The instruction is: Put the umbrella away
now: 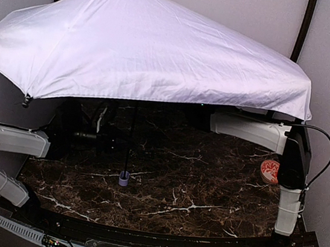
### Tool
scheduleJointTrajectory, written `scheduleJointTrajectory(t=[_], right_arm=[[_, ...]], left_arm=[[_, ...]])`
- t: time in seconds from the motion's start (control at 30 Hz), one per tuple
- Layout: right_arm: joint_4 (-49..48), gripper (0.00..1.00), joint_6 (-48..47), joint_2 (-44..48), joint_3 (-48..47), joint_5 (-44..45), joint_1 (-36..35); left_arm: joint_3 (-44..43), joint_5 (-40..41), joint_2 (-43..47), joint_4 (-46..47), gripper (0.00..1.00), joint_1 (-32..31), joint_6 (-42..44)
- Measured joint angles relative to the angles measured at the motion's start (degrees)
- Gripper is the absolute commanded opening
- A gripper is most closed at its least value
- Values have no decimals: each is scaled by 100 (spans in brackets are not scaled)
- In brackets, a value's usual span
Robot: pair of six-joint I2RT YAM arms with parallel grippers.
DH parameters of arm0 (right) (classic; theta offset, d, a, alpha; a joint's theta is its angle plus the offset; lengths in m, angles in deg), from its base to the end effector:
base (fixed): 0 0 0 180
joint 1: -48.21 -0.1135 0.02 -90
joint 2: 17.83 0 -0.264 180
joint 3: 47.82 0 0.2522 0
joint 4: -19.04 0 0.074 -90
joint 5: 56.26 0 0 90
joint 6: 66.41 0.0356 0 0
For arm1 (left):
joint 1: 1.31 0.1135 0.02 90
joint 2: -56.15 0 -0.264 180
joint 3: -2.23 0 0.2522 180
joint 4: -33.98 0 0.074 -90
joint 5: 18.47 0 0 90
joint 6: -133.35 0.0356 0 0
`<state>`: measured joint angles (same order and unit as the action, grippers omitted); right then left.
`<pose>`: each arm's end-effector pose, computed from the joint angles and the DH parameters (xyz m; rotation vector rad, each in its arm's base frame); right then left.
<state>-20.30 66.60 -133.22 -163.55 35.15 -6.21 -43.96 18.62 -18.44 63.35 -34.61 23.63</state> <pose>0.2740 0.3815 0.4235 -0.0722 0.9828 1.5679 0.2077 -0.1704 0.2497 0.9714 1.4602 -1.4071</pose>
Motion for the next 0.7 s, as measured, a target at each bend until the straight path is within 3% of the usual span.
scheduleJointTrajectory(t=[0.33,0.37,0.5,0.7], right_arm=[[-35,34,-125,2,0,-4,0],[-39,30,-138,11,4,-4,0],[-70,0,-214,39,11,-7,0],[-11,1,-227,61,109,-68,-37]], left_arm=[[0,-17,-42,-2,0,-9,0],[0,-17,-42,0,0,-11,0],[0,-2,-42,11,0,-20,-2],[-46,2,-42,116,0,-11,-68]])
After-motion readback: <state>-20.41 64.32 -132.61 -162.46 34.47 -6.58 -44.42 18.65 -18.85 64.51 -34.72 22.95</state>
